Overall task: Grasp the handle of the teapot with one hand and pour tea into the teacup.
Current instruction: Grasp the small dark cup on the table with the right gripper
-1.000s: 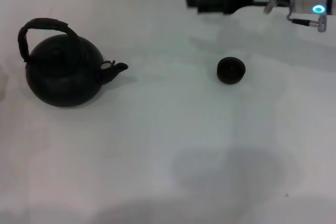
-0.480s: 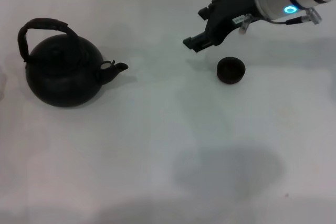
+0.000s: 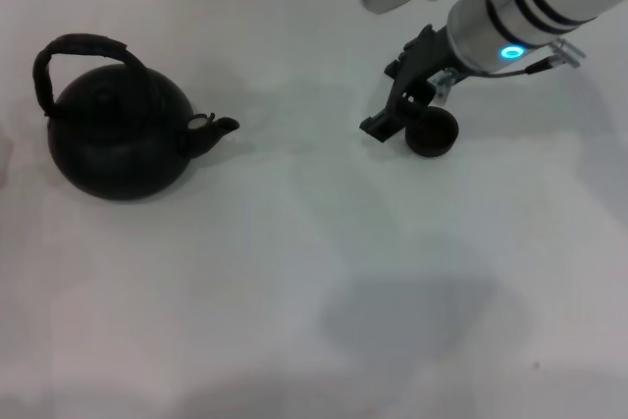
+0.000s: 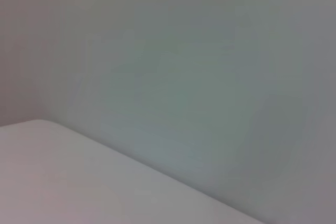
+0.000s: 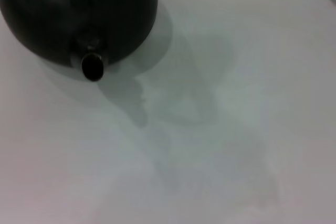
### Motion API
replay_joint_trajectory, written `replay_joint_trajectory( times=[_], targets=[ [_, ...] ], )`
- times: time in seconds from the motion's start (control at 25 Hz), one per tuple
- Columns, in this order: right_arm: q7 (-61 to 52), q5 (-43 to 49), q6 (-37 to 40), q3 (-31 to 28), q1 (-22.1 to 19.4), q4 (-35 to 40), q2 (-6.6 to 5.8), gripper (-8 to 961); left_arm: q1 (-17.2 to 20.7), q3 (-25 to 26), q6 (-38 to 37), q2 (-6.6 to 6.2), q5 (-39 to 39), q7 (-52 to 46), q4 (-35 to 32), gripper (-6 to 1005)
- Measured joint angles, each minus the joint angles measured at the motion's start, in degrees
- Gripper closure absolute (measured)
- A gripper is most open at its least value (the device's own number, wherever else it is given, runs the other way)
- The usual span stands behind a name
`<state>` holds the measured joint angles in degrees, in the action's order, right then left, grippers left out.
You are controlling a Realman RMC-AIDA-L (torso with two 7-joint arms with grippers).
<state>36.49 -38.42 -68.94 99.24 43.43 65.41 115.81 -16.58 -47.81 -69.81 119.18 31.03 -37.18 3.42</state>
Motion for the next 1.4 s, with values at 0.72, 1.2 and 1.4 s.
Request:
replay_joint_trajectory(
  times=[0.72, 1.2, 1.4],
  targets=[
    [-0.64, 0.26, 6.47, 5.45, 5.0, -11.22, 0.21, 129, -0.88, -0.09, -0.16, 0.09, 0.09, 0.0, 0.24, 226],
    [-0.69, 0.48, 6.8, 5.79, 5.61, -13.5, 0.01, 129, -1.24, -0.09, 0.02, -0.09, 0.08, 0.0, -0.04, 225],
    [-1.76, 2.69, 5.95, 5.49, 5.31, -13.54, 0.0, 128, -1.27, -0.02, 0.12, -0.09, -0.06, 0.0, -0.07, 226]
  ],
)
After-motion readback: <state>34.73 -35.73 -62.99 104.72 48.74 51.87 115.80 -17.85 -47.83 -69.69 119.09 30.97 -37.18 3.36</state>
